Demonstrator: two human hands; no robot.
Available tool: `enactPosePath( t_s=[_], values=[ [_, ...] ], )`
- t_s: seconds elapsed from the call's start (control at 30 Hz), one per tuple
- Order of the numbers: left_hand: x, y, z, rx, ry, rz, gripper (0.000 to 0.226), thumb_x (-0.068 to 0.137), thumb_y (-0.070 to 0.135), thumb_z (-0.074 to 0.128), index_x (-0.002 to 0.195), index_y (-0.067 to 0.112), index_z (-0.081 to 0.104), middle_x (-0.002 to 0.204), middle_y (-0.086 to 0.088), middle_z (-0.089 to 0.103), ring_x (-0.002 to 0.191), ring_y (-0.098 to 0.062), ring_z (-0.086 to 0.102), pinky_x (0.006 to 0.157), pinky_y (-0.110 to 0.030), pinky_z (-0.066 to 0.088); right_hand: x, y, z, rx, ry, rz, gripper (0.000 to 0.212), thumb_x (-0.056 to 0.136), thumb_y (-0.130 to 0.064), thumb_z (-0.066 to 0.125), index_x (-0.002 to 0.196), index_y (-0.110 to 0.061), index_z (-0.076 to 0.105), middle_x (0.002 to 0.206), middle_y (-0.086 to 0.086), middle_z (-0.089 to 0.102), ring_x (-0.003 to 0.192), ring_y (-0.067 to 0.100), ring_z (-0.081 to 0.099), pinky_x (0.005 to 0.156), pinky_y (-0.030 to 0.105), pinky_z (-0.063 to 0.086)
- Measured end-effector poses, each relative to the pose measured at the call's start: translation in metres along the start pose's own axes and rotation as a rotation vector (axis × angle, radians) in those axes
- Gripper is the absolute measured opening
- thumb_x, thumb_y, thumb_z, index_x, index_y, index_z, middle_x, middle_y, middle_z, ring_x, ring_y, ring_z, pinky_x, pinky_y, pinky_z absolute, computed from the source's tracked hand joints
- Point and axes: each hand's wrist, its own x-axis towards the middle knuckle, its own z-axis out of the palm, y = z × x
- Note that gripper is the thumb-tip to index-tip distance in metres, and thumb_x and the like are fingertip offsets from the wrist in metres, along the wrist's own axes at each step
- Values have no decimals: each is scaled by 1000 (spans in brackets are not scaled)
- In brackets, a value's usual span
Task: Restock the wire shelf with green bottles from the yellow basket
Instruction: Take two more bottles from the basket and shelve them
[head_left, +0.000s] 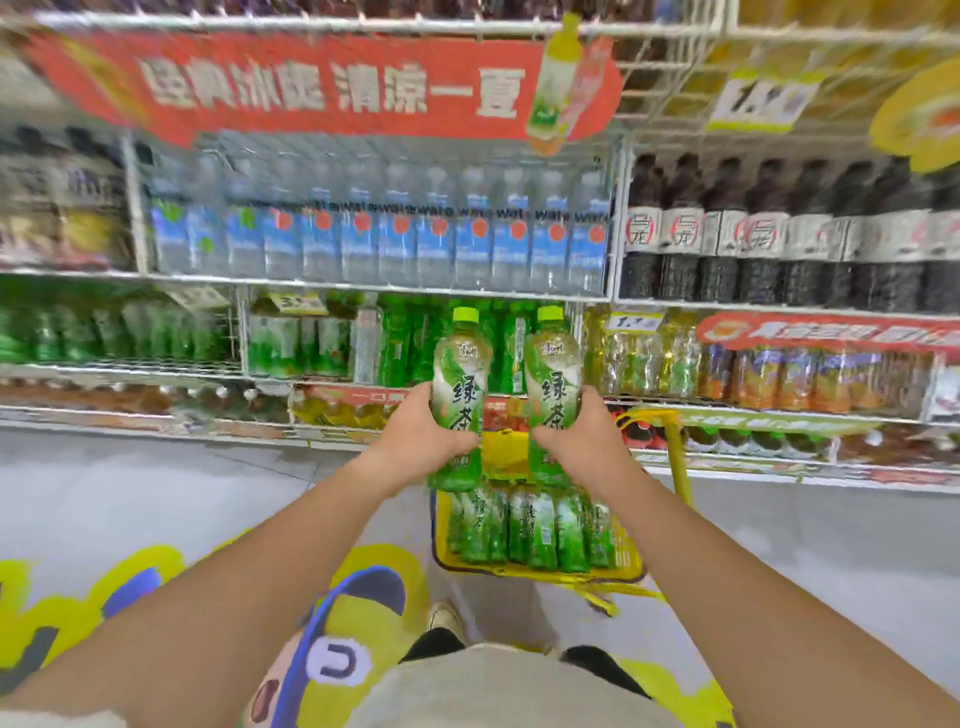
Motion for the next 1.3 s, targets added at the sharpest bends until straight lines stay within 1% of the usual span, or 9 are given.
enactPosePath(
  t_s=[0.13, 0.27, 0.33, 0.47, 0.63, 0.8, 0.97, 1.1, 1.3],
  values=[
    [-31, 17, -24, -36, 124, 47, 35, 76, 10, 82, 96, 19, 55, 86, 2, 62, 75, -15, 59, 58, -19, 46, -7, -35, -2, -58, -38, -100, 56, 81, -17, 77, 124, -18, 42, 93, -5, 59, 84, 20, 63, 69, 32, 49],
    [-67, 25, -38, -119, 267, 45, 31, 81, 5, 78, 91, 22, 54, 80, 5, 59, 68, -8, 56, 47, -7, 40, -11, -62, -1, -107, -120, -221, 45, 80, -14, 77, 112, -19, 46, 93, -3, 60, 75, 15, 61, 59, 28, 47],
    [-86, 23, -45, -157, 335, -3, 30, 78, 11, 80, 96, 18, 58, 85, 2, 65, 70, -7, 60, 53, -11, 47, -17, -73, 4, -126, -159, -271, 49, 79, -18, 78, 113, -23, 43, 95, -4, 59, 81, 16, 62, 67, 35, 54],
    [-127, 14, -65, -231, 474, -54, 46, 57, 32, 82, 98, 21, 64, 92, 1, 74, 85, -18, 71, 83, -41, 60, -30, -96, 28, -165, -255, -349, 51, 75, -22, 81, 112, -26, 45, 102, -1, 64, 87, 17, 65, 74, 38, 56],
    [-177, -9, -95, -341, 592, -82, 31, 76, 6, 79, 101, 15, 63, 94, -8, 75, 75, -11, 70, 74, -30, 61, -52, -121, 79, -201, -362, -427, 50, 73, -23, 82, 111, -24, 49, 100, -1, 66, 85, 16, 64, 79, 39, 56],
    [-220, -50, -136, -389, 769, -119, 41, 62, 19, 78, 100, 16, 65, 93, -6, 75, 82, -21, 71, 77, -39, 59, -80, -150, 145, -285, -473, -505, 53, 73, -27, 83, 109, -24, 44, 95, -7, 56, 90, 17, 62, 82, 44, 55],
    [-257, -100, -187, -411, 906, -154, 29, 74, 4, 78, 94, 19, 63, 87, -1, 72, 71, -12, 66, 71, -32, 57, -110, -176, 221, -340, -584, -575, 47, 84, -24, 77, 106, -21, 36, 101, -1, 53, 78, 13, 53, 60, 26, 43],
    [-284, -145, -239, -436, 955, -152, 32, 74, 2, 78, 99, 17, 63, 88, 0, 71, 69, -7, 64, 69, -24, 55, -135, -194, 298, -363, -607, -631, 48, 73, -30, 81, 108, -24, 50, 103, 3, 65, 83, 19, 65, 74, 42, 57],
    [-325, -207, -326, -478, 985, -154, 45, 56, 23, 76, 100, 19, 65, 96, -4, 74, 89, -23, 73, 82, -42, 61, -180, -224, 410, -317, -729, -639, 40, 81, -22, 79, 107, -24, 49, 96, 0, 64, 74, 13, 65, 54, 28, 51]
  ],
)
